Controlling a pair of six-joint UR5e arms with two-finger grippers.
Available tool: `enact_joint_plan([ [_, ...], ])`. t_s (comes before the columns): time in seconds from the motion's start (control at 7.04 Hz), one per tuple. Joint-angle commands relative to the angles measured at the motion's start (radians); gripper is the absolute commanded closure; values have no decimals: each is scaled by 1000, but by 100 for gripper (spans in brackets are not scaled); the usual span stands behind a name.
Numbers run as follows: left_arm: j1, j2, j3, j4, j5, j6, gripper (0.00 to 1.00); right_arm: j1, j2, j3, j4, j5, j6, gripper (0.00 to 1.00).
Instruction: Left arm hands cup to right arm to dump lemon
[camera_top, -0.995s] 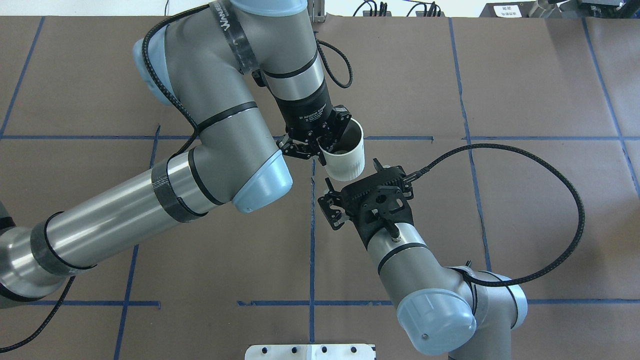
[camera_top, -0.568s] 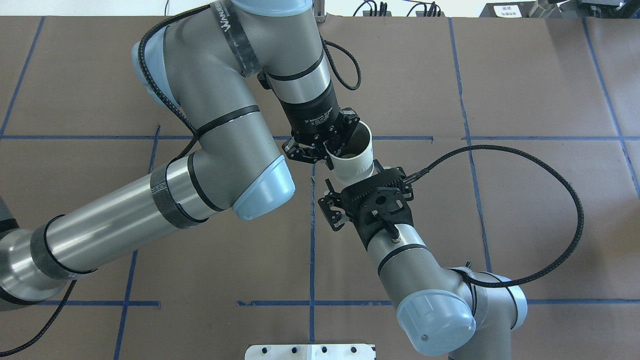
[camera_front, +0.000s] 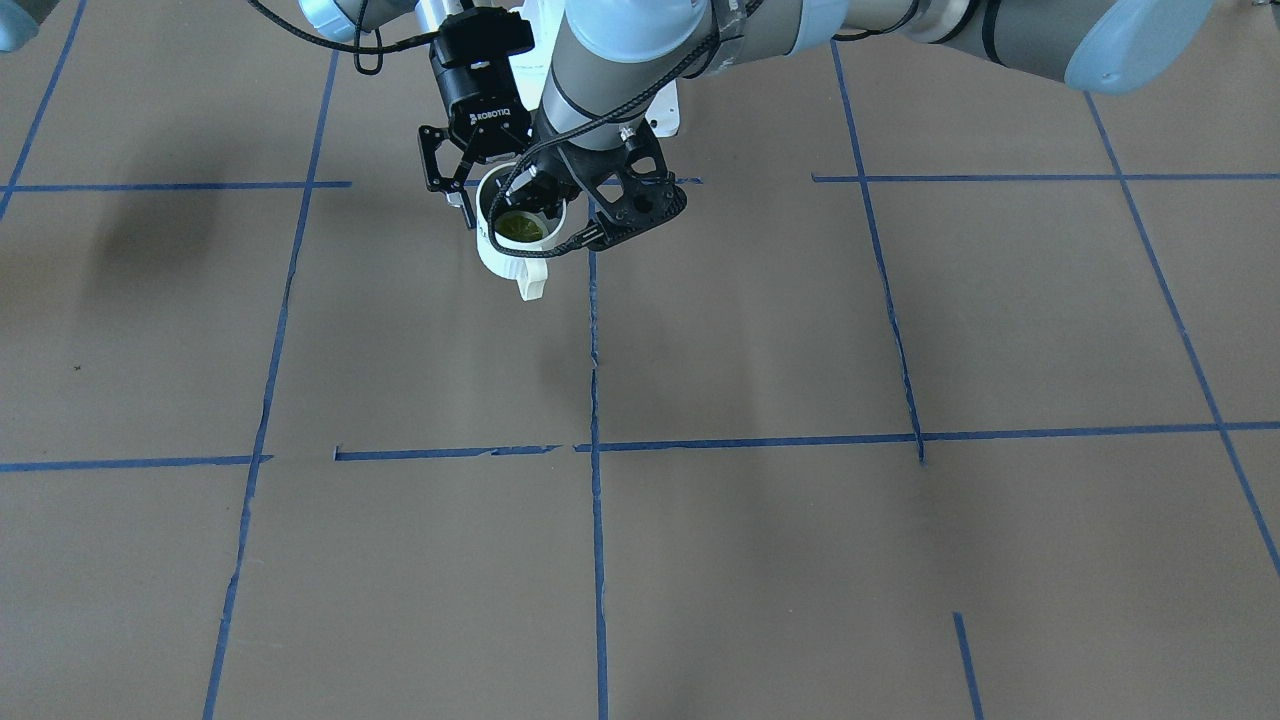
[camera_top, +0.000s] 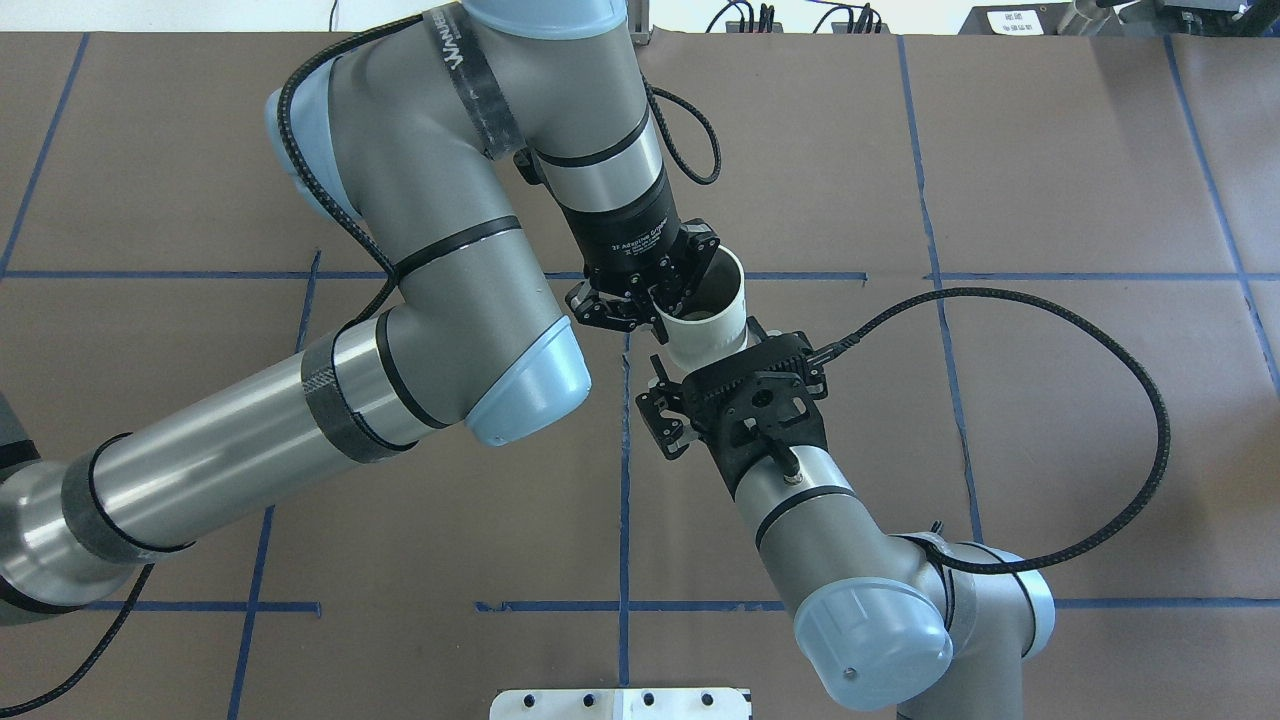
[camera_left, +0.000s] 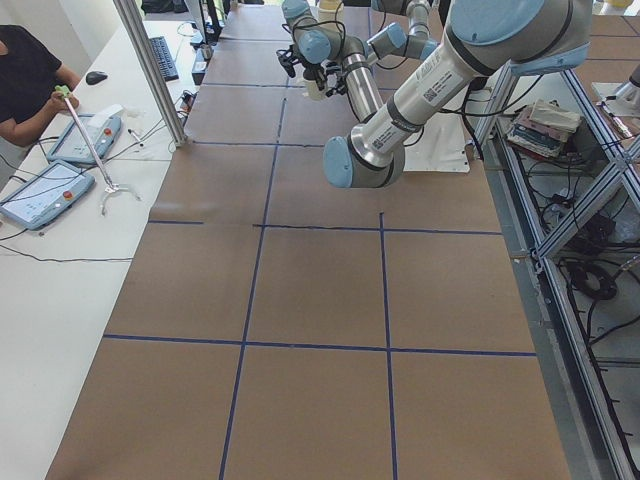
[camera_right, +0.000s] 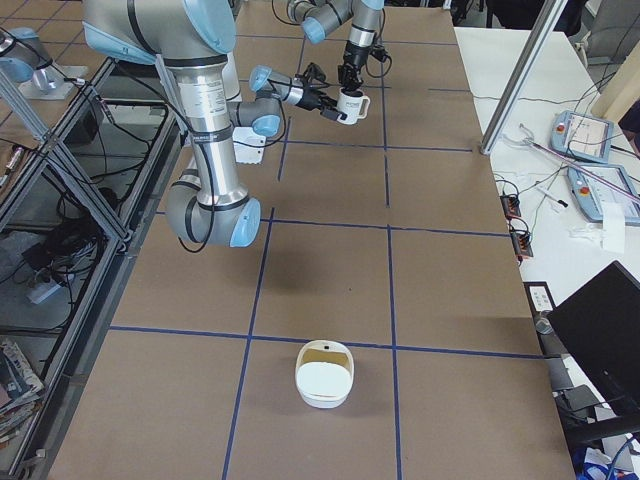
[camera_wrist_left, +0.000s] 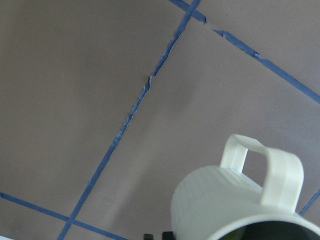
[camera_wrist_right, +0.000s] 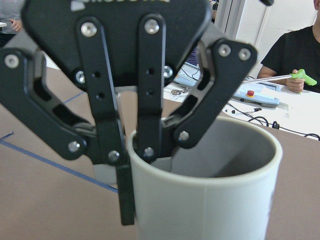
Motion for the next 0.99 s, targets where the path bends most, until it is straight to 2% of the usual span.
enact_joint_plan([
  [0.0,2,5,-19,4,-2,-4,98,1,-1,-2,-1,-33,0,0],
  [0.71,16,3,-24,2,-10,-4,97,4,0,-18,-1,-35,0,0],
  [0.85,16,3,-24,-1,-25,-4,92,4,-1,-28,-1,-35,-2,15],
])
